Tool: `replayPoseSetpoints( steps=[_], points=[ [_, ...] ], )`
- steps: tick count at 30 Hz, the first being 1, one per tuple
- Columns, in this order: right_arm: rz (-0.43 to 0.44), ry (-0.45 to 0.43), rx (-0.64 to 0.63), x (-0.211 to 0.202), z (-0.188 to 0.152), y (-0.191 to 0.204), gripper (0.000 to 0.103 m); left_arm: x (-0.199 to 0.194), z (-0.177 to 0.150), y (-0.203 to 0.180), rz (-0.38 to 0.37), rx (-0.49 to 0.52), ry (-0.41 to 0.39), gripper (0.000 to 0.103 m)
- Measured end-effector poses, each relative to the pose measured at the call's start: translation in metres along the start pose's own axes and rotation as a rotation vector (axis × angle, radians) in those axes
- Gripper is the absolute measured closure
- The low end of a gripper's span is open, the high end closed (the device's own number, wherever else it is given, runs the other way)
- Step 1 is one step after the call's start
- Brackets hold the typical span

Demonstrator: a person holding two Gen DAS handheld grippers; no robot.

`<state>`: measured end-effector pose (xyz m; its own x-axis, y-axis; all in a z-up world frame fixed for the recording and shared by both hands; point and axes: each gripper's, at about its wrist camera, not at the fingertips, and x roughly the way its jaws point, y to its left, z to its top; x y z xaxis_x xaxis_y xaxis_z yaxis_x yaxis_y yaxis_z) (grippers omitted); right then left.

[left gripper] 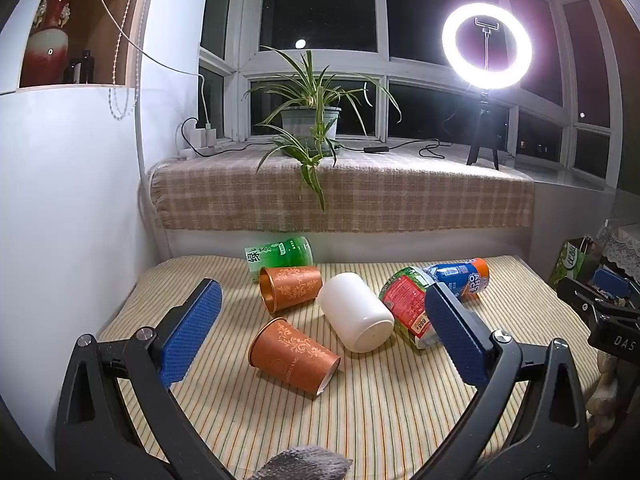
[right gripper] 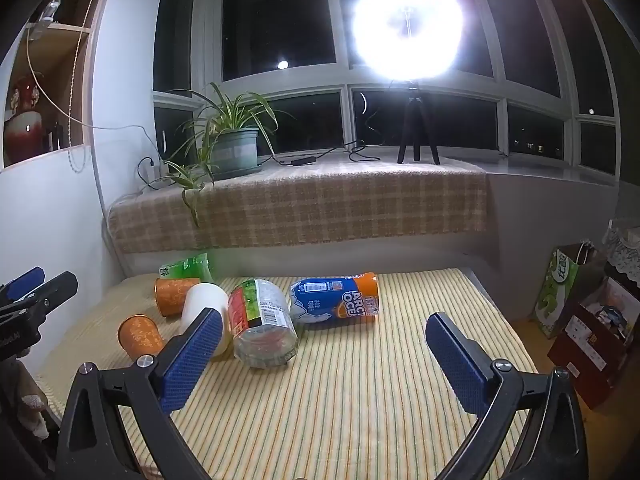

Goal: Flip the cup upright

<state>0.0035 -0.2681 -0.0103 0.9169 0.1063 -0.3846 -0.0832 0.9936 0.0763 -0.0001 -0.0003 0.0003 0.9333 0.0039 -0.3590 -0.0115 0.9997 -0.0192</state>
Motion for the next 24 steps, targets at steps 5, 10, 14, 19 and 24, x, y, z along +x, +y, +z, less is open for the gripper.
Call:
replayPoseSetpoints(
  steps=[5, 10, 14, 19, 24],
  points=[
    [-0.004, 0.002, 0.004, 0.0015, 0.0008, -0.0011, 0.000, 0.0000, 0.0000, 0.0000, 0.001, -0.001, 0.000, 0.000],
    [-0.004, 0.004, 0.003, 0.0017, 0.0011, -0.0022, 0.000, -0.0001, 0.0000, 0.0000, -0.001, -0.001, 0.000, 0.000],
    [-0.006, 0.003, 0.004, 0.0013, 0.0005, -0.0028, 0.000, 0.0000, 0.0000, 0.0001, -0.001, -0.001, 0.001, 0.000],
    [-0.008, 0.003, 0.006, 0.0017, 0.0001, -0.0039, 0.000, -0.0011, 0.0004, 0.0007, 0.001, -0.004, -0.001, 0.000],
    [-0.008, 0.004, 0.005, 0.0019, 0.0001, -0.0039, 0.000, -0.0002, 0.0000, 0.0000, 0.000, -0.002, 0.000, 0.000]
  ],
)
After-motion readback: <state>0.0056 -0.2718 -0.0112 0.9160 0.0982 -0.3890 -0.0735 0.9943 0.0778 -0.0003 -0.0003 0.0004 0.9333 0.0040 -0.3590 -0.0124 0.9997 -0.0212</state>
